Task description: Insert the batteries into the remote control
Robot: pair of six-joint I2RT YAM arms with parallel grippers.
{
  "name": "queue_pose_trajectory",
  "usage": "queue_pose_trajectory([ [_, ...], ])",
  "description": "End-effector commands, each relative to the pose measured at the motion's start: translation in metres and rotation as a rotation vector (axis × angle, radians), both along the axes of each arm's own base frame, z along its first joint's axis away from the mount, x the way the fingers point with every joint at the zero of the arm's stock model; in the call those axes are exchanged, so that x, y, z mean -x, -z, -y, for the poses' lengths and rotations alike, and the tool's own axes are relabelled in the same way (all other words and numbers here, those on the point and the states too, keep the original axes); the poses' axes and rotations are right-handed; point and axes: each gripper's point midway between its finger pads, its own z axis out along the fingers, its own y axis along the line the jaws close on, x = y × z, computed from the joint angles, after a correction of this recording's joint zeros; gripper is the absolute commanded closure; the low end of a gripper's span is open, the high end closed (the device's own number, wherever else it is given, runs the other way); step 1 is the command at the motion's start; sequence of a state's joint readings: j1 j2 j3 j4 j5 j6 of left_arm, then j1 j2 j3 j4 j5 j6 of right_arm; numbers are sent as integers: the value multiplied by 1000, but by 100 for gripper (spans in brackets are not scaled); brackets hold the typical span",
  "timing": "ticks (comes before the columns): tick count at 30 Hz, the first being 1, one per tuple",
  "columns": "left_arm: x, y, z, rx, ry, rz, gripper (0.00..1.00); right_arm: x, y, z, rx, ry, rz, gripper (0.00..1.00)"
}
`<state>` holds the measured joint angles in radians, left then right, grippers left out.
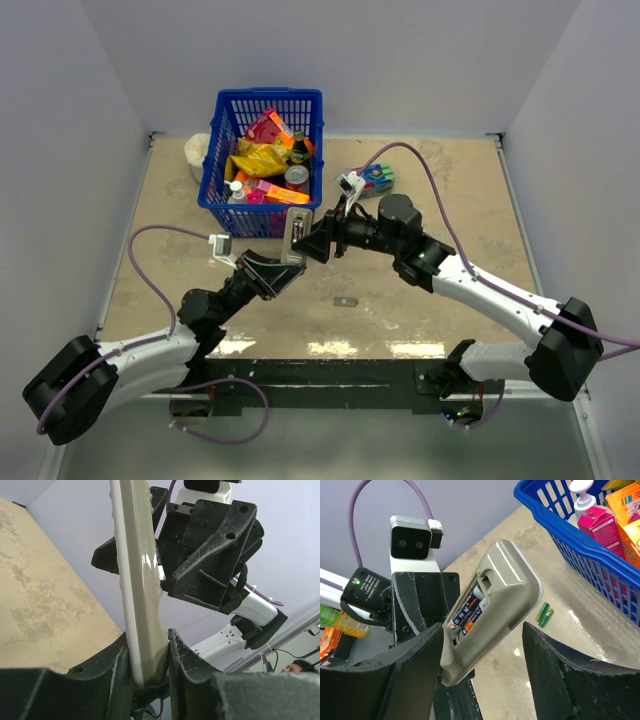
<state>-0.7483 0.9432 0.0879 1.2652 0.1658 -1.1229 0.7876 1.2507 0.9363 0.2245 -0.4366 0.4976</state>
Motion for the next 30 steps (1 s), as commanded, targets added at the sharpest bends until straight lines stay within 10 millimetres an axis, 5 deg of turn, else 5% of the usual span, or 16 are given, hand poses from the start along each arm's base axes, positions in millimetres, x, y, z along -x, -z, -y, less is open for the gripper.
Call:
queue_pose_trajectory([
  [1, 12, -54, -10, 130, -4, 182, 100, 0, -15, -4, -51, -12, 21, 38],
  [8, 13, -58, -7, 126, 10, 204, 100, -2, -17, -9, -70, -17, 20, 57],
  [12, 15, -61, -5, 123, 20, 229, 100, -7, -15, -10, -74, 5, 2, 81],
  [15, 17, -63, -3, 117, 33, 244, 100, -10, -16, -13, -82, 14, -11, 85],
  [25, 5, -45, -8, 78, -24, 175, 100, -10, -35, -11, -59, 4, 47, 60],
  [28, 5, -45, -7, 61, -23, 180, 100, -6, -38, -10, -63, -12, 57, 74],
  [30, 5, -44, -8, 58, -23, 183, 99, -5, -39, -10, -60, -22, 71, 92],
])
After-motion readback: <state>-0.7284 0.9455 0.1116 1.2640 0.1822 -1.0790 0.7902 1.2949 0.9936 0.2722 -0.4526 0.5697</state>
